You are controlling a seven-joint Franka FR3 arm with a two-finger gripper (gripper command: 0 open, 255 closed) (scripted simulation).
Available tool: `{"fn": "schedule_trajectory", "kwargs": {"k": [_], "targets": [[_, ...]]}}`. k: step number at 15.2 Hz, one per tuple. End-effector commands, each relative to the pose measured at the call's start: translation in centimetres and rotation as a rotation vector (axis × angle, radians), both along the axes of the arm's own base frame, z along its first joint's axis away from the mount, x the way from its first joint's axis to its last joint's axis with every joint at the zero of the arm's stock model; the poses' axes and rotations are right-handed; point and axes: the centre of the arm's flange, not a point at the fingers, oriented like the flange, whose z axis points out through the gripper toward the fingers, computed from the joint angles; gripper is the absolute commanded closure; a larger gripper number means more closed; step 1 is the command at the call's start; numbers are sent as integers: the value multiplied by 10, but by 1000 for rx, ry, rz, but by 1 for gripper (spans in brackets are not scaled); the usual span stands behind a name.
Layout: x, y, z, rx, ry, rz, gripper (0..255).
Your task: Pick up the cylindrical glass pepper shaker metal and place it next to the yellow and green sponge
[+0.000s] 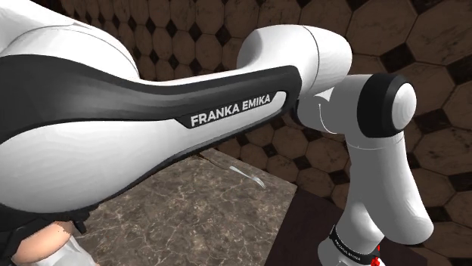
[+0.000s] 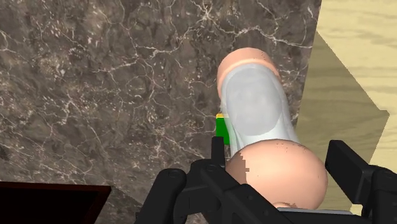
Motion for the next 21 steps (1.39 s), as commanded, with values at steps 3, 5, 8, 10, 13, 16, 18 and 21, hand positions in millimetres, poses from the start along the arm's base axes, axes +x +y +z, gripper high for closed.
{"fn": "schedule_trajectory", "kwargs": {"k": [3, 5, 8, 10, 13, 16, 18, 21], "targets": [[-1, -1, -21, 1, 0, 0, 255], [-1, -1, -32, 1, 0, 0, 255], [-1, -1, -47, 1, 0, 0, 255], [-1, -1, -58, 1, 0, 0, 255], [-1, -1, -74, 1, 0, 0, 255], [-1, -1, -90, 1, 0, 0, 255], [-1, -1, -100, 1, 0, 0, 255], [-1, -1, -116, 1, 0, 0, 255]]}}
